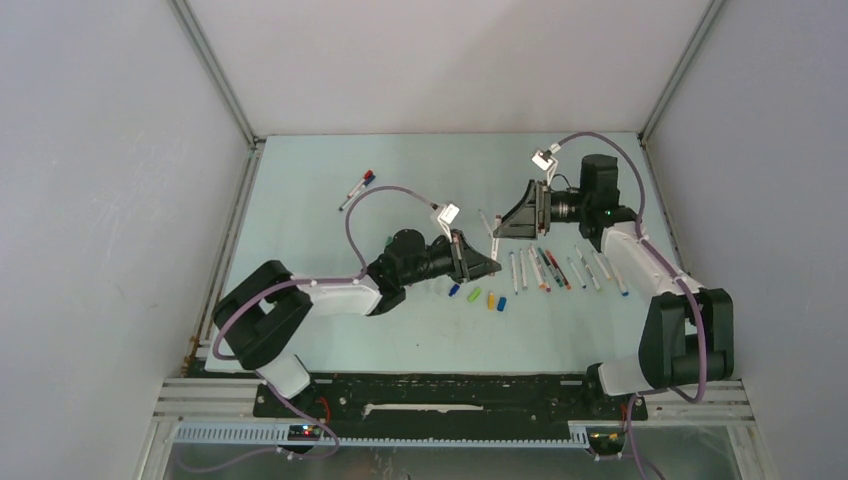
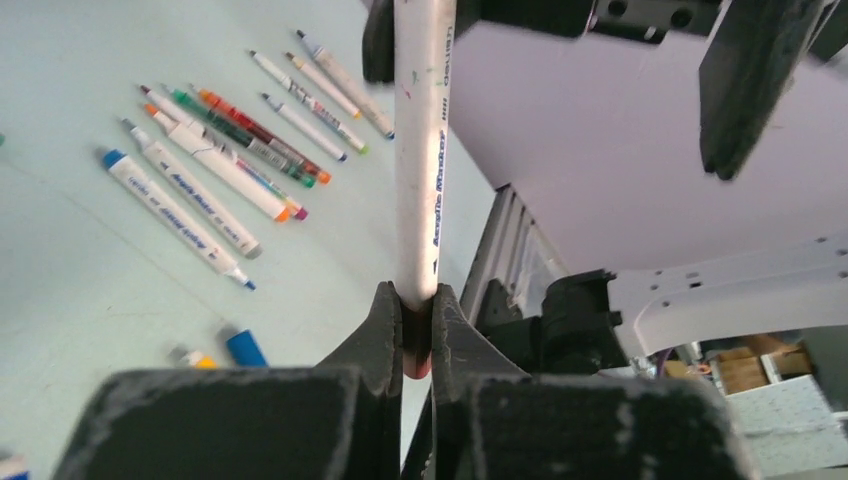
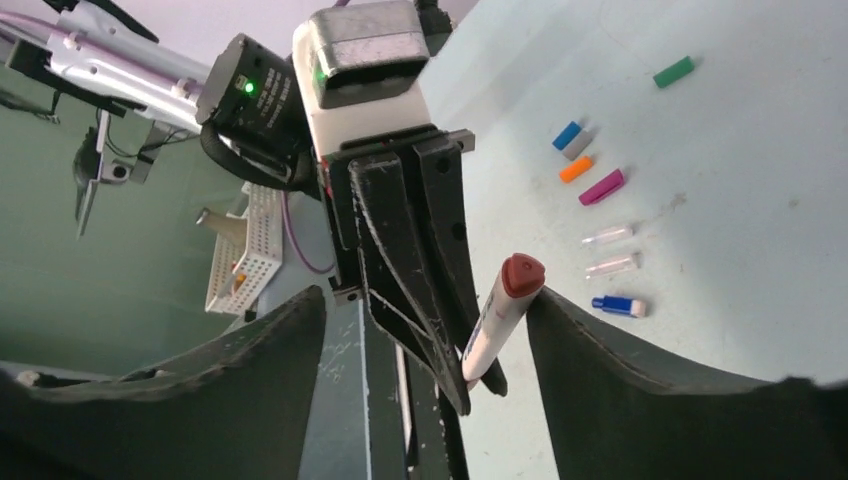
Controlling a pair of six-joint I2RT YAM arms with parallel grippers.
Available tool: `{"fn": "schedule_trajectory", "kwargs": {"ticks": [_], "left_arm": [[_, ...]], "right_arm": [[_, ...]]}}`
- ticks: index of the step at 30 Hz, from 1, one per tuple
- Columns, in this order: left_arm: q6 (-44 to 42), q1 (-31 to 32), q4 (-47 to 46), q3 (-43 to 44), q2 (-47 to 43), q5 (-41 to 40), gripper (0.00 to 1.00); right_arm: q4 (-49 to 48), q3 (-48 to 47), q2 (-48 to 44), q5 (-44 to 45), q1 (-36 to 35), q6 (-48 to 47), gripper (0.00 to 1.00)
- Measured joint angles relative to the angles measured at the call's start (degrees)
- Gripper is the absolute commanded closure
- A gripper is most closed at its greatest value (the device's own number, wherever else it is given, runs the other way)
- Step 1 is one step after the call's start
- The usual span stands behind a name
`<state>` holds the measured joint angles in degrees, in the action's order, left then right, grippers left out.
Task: Open the pen caps
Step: Open the pen cap from the pen.
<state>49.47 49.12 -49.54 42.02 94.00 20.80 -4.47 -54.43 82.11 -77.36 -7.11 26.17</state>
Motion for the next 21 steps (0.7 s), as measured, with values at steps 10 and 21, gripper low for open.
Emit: {"fn": "schedule_trajectory", "kwargs": {"ticks": [10, 21], "left_arm": [[-14.5, -1.7, 31.5, 3.7, -10.6, 6.7, 0.98], [-21.5, -4.3, 53.8, 6.2, -15.2, 18.4, 0.97]], "right_arm": [[44.3, -14.3, -6.6, 9.1, 1.6, -53.1, 0.14], [77.7, -14.6, -15.4, 14.5, -9.2, -117.4, 0.07]]}}
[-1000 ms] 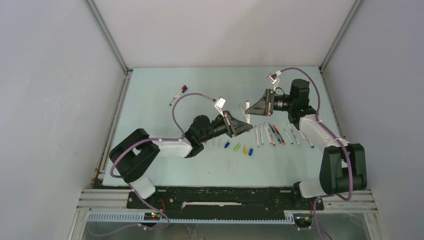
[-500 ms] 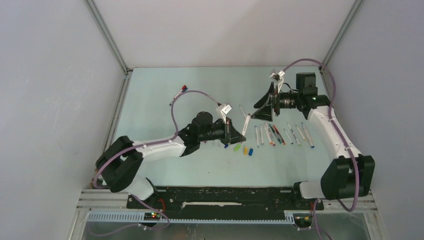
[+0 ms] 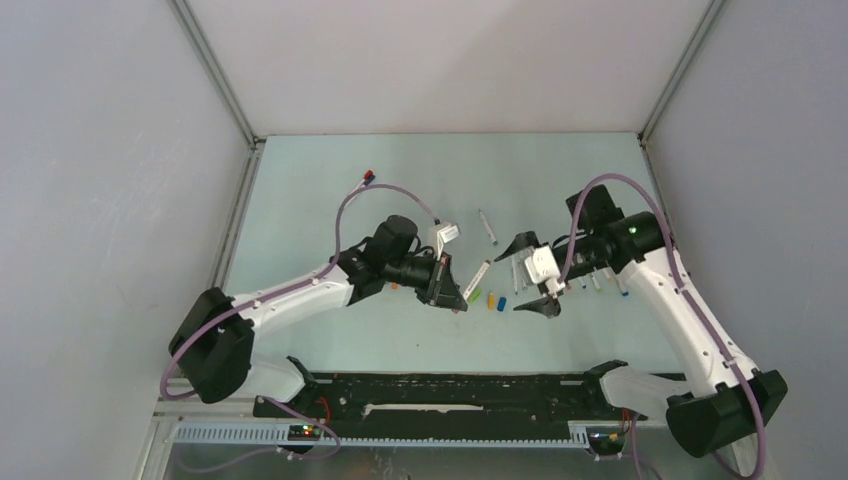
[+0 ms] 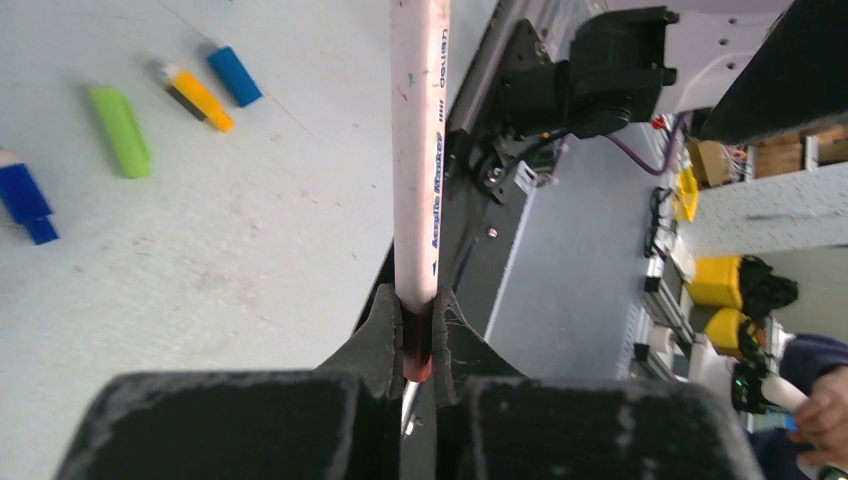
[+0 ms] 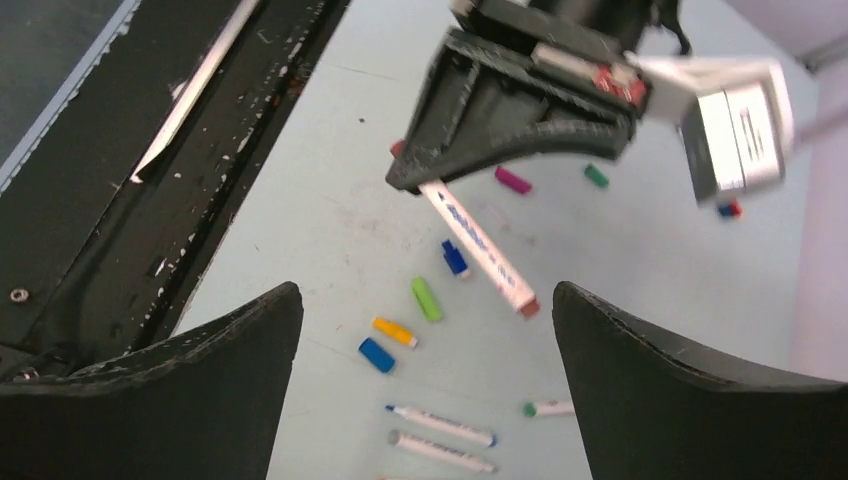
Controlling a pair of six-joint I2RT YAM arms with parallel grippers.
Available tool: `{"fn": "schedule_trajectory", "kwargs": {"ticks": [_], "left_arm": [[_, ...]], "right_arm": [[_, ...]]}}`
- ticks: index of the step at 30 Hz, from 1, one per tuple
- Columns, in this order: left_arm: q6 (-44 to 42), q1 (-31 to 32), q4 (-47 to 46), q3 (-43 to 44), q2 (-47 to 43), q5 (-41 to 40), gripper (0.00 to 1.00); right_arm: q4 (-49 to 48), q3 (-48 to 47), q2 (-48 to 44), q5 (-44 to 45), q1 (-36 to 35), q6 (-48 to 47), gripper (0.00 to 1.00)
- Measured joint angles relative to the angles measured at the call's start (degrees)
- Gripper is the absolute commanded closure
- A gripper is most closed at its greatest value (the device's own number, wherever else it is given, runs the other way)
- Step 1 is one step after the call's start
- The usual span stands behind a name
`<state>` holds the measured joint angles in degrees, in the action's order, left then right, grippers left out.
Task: Open the pen caps
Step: Open the pen cap from the pen.
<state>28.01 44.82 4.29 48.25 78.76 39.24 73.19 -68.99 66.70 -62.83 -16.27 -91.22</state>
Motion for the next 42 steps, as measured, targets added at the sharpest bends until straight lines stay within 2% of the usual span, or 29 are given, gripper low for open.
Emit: {"fn": "schedule_trajectory", "kwargs": {"ticks": [4, 11, 14, 20, 22, 23, 25, 35, 41, 42], "left_arm": [[1.2, 0.0, 0.0, 0.2, 0.0, 4.0, 0.97], [4.0, 0.0, -3.0, 0.8, 0.8, 9.6, 0.97], [4.2, 0.2, -3.4, 1.3, 1.3, 10.7, 0.97], [4.3, 0.4, -3.3, 1.4, 1.5, 12.2, 0.97], [4.0, 0.4, -2.6, 1.4, 1.5, 12.3, 0.97], [3.9, 0.4, -2.3, 1.4, 1.5, 12.2, 0.97], [3.6, 0.4, -1.7, 1.4, 1.5, 12.2, 0.97], [-0.3, 0.4, 1.9, 2.3, 1.9, 11.7, 0.99], [-4.7, 0.2, 2.4, 4.3, 1.9, 8.4, 1.0], [-5.7, 0.2, 4.4, 4.6, 1.7, 8.5, 1.0]], "right_arm": [[-0.8, -1.2, -0.8, 5.5, -7.7, -1.4, 0.13], [-6.5, -1.5, 3.6, 20.4, -20.6, 1.6, 0.25], [-8.9, -1.5, 5.2, 26.9, -24.7, 3.2, 0.32], [-12.0, -1.5, 8.1, 38.6, -30.7, 5.2, 0.52], [-12.3, -1.5, 8.5, 41.2, -32.0, 5.7, 0.61], [-12.3, -1.5, 8.5, 42.1, -32.5, 5.9, 0.72], [-12.3, -1.5, 8.5, 43.1, -33.2, 6.3, 0.99], [-13.2, 0.1, 8.1, 45.0, -33.6, 5.9, 1.0], [-15.4, 0.9, 7.3, 40.9, -26.8, 1.0, 1.0], [-15.2, 0.9, 7.1, 42.4, -24.5, 0.0, 1.0]]}}
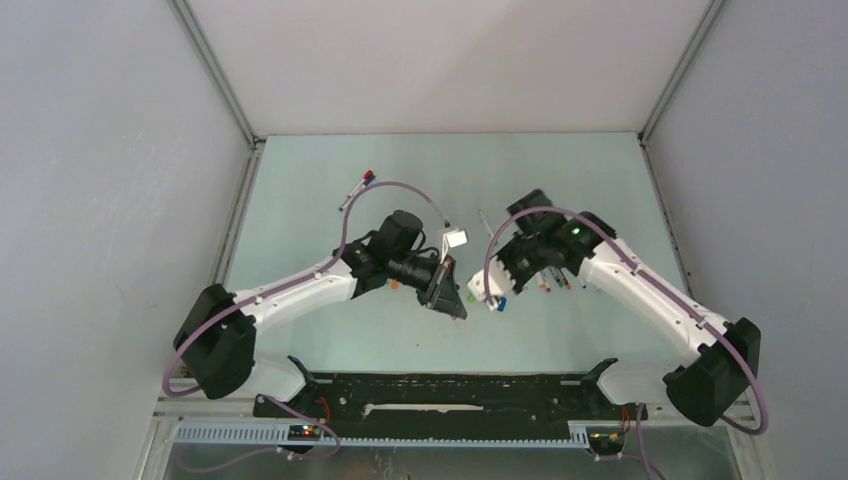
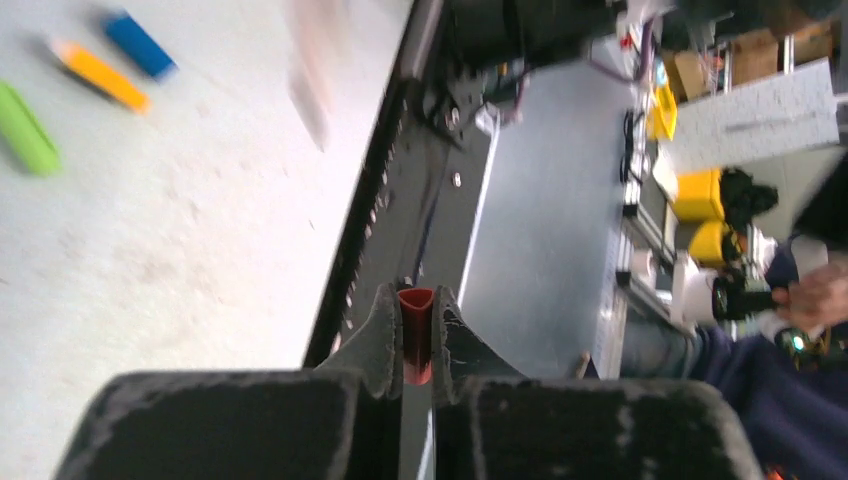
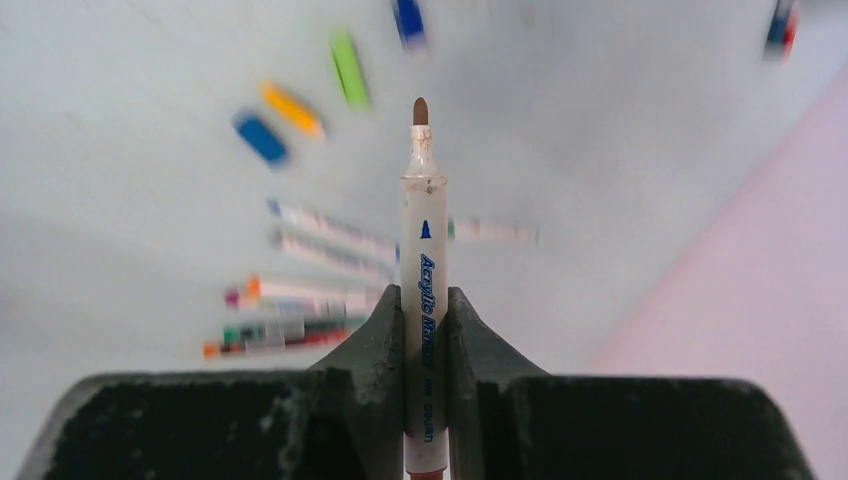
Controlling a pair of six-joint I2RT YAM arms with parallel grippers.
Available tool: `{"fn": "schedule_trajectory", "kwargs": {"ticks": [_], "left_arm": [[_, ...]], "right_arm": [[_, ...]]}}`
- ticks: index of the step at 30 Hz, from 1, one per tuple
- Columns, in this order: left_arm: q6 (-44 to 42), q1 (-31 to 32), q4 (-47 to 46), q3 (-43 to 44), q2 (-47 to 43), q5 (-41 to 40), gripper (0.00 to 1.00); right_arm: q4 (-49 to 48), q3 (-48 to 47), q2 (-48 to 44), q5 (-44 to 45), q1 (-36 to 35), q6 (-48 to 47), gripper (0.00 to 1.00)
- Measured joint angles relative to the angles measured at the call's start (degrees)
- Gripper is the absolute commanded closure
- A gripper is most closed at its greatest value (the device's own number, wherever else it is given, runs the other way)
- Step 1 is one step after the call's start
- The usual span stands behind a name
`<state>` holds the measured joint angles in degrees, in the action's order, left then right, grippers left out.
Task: Open the pen caps
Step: Open the pen cap from the pen, then place the pen at the center of the board.
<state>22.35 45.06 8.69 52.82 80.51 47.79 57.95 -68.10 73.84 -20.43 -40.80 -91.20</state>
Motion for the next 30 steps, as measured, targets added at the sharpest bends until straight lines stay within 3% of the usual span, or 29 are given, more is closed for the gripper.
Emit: {"fn": "schedule_trajectory", "kwargs": {"ticks": [3, 7, 14, 18, 26, 30], "left_arm": [[-1.9, 1.2, 6.7, -0.6, 0.0, 1.9, 1.0], [-3.5, 2.1, 11.7, -1.5, 0.0, 3.5, 1.0], [-4.4, 1.8, 13.1, -2.1, -2.8, 0.8, 0.99], [-4.3, 1.7, 11.5, -4.1, -9.6, -6.3, 0.99], [-1.4, 1.6, 0.6, -12.6, -23.9, -28.7, 0.98], [1.0, 1.5, -5.5, -17.3, -28.0, -37.4, 0.98]], "right_arm": [[-1.6, 0.0, -0.2, 4.7, 8.3, -2.4, 1.0], [-2.4, 0.0, -0.4, 6.7, 11.7, -4.0, 1.0], [-4.3, 0.0, -0.3, 0.6, 16.9, 1.9, 1.0], [-9.3, 0.3, 0.9, -4.8, 19.7, 15.6, 1.0], [-26.3, 1.4, 10.7, -12.5, 25.7, 62.0, 1.0], [-34.2, 4.3, 15.5, -11.4, 29.5, 81.9, 1.0]]}}
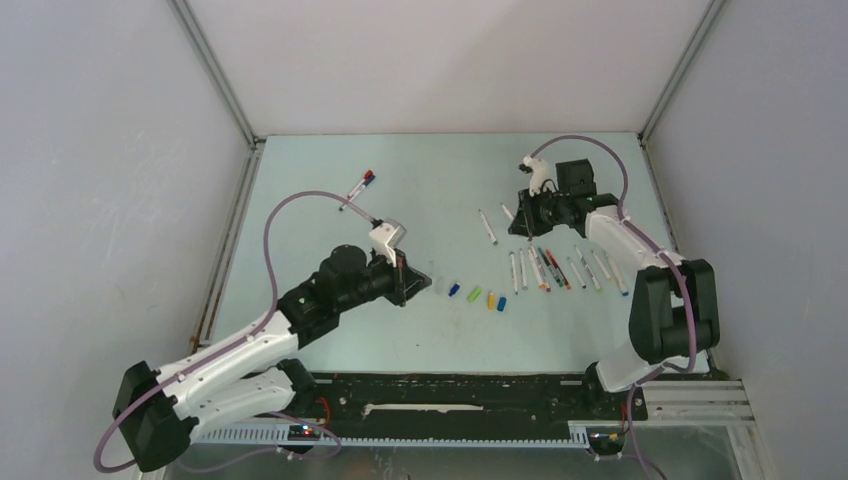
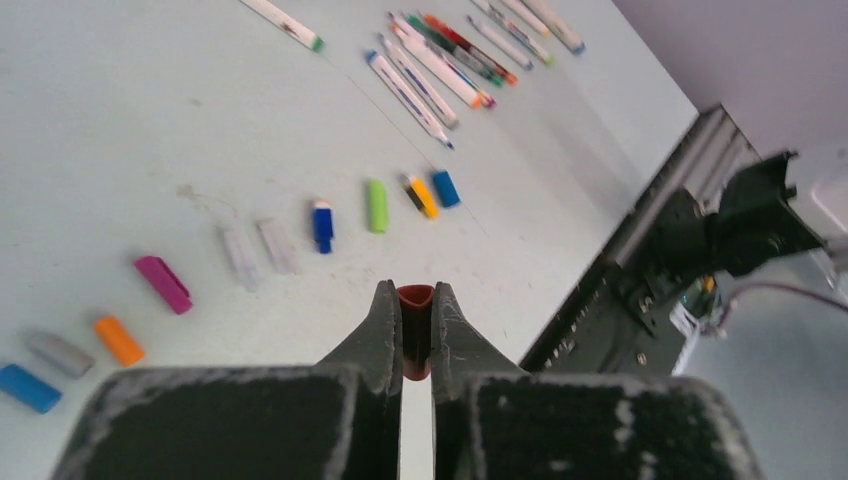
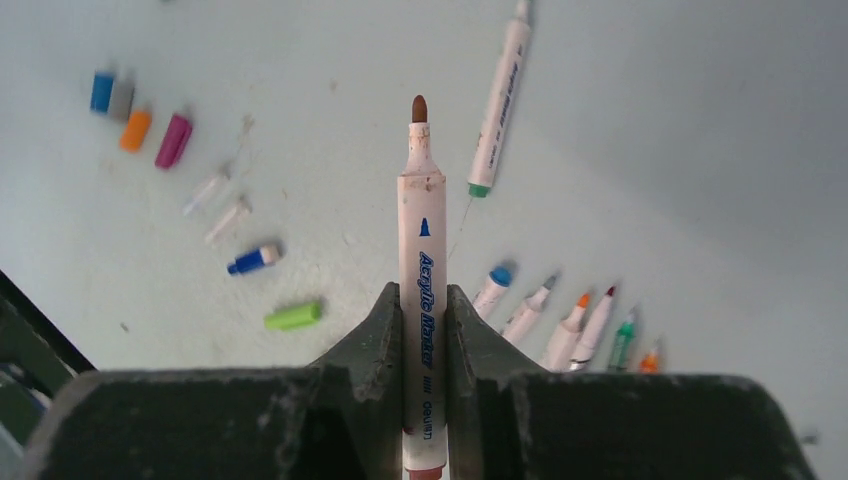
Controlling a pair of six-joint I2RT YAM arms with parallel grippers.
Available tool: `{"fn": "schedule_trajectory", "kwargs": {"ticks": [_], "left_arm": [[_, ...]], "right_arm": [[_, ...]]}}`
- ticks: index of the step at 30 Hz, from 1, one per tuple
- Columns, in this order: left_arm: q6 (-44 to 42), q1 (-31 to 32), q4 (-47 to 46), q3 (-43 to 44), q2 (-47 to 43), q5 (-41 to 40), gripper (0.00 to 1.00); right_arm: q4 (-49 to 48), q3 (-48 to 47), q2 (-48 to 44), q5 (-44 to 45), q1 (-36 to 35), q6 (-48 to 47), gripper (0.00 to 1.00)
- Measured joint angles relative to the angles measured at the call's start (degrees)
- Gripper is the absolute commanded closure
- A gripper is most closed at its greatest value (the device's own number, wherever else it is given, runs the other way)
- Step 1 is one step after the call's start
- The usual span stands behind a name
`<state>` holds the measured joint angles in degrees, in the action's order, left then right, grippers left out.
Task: Open the pen caps
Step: Place the pen at the center of the board.
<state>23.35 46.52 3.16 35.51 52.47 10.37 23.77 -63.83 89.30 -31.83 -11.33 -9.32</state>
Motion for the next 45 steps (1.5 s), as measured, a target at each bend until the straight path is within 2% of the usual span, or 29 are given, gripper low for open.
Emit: {"fn": "schedule_trajectory", "kwargs": {"ticks": [5, 11, 17, 24, 39, 45], "left_arm": [[1.1, 0.0, -2.8, -1.8, -2.1, -6.9, 0.98], [1.7, 0.0, -3.7, -3.1, -4.5, -11.6, 0.98], [2.1, 0.0, -4.3, -3.8, -4.9, -13.9, 0.97], [2.1, 0.0, -4.3, -3.8, -4.8, -15.3, 0.97], [2.1, -0.1, -4.5, -3.8, -3.7, -16.2, 0.97], [2.1, -0.1, -4.5, -3.8, -3.8, -16.2, 0.97]], "right_arm": [[-6.3, 1.5, 4.5, 4.3, -0.5, 16.1, 1.0], [-8.9, -2.0, 11.9, 9.2, -0.6, 22.8, 1.0], [-5.9, -11.3, 22.0, 11.3, -0.2, 24.0, 0.96], [-1.3, -17.1, 26.8, 13.3, -1.2, 23.9, 0.9], [3.1, -20.3, 30.8, 14.1, -1.3, 23.7, 0.68], [3.5, -20.5, 30.8, 14.0, -1.3, 23.3, 0.67]]}}
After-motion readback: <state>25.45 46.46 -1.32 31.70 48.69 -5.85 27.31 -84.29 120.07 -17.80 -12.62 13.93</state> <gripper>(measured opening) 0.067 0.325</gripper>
